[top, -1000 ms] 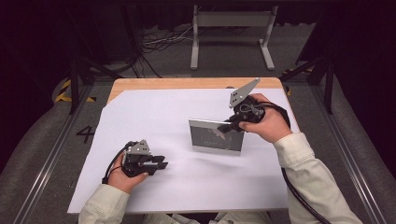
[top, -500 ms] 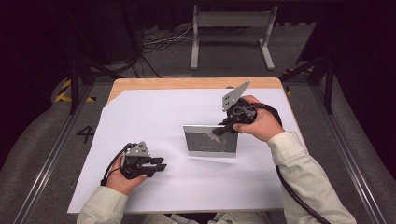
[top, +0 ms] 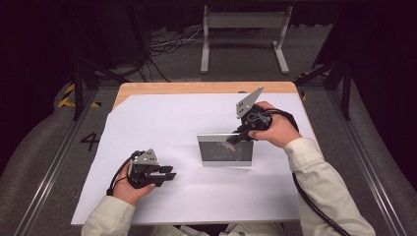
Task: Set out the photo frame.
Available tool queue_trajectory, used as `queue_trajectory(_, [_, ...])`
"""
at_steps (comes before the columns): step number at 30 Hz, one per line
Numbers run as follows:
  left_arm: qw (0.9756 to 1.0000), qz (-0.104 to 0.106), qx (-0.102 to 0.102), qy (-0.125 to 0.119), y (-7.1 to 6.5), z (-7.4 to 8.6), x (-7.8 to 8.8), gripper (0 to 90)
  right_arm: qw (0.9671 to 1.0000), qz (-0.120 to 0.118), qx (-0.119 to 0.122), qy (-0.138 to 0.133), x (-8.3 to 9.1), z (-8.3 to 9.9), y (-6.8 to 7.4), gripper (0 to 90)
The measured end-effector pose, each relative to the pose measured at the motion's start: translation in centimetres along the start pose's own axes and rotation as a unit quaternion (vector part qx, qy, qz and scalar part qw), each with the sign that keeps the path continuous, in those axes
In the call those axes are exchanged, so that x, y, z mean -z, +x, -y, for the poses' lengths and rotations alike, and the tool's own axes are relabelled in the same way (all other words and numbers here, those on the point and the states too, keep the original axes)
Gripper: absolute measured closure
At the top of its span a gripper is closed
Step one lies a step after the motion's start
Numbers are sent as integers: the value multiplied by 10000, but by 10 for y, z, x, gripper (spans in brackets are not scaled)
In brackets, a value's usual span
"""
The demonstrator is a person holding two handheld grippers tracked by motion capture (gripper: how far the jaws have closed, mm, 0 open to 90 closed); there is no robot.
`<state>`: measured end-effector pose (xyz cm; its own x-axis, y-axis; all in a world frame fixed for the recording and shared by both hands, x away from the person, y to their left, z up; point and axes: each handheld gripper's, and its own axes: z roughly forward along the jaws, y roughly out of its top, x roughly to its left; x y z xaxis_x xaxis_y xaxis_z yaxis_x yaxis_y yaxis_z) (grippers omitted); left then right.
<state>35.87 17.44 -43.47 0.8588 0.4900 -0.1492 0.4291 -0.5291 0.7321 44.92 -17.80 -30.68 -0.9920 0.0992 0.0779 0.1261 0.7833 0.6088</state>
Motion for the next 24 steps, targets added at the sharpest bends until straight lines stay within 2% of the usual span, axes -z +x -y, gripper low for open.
queue_trajectory(2, [10000, 13, 7, -5, 0, 0, 0, 689, 10000, 4, -6, 31, 0, 0, 0, 840])
queue_trajectory(5, [10000, 15, -1, -6, 0, 0, -1, 689, 9998, 8, 167, 83, 0, 1, -2, 837])
queue_trajectory(7, [10000, 12, -2, -12, 0, -1, -1, 689, 9998, 15, 194, 99, 0, 1, -3, 834])
queue_trajectory(14, [10000, 13, 13, -7, 0, -1, -1, 689, 9987, 222, 337, 322, 0, 2, -7, 802])
queue_trajectory(19, [10000, 28, 16, -16, 0, -1, -2, 689, 9984, 281, 317, 384, 0, 4, -9, 791])
queue_trajectory(24, [10000, 33, 21, -15, 0, -1, -2, 689, 9975, 443, 369, 397, -1, 6, -12, 763])
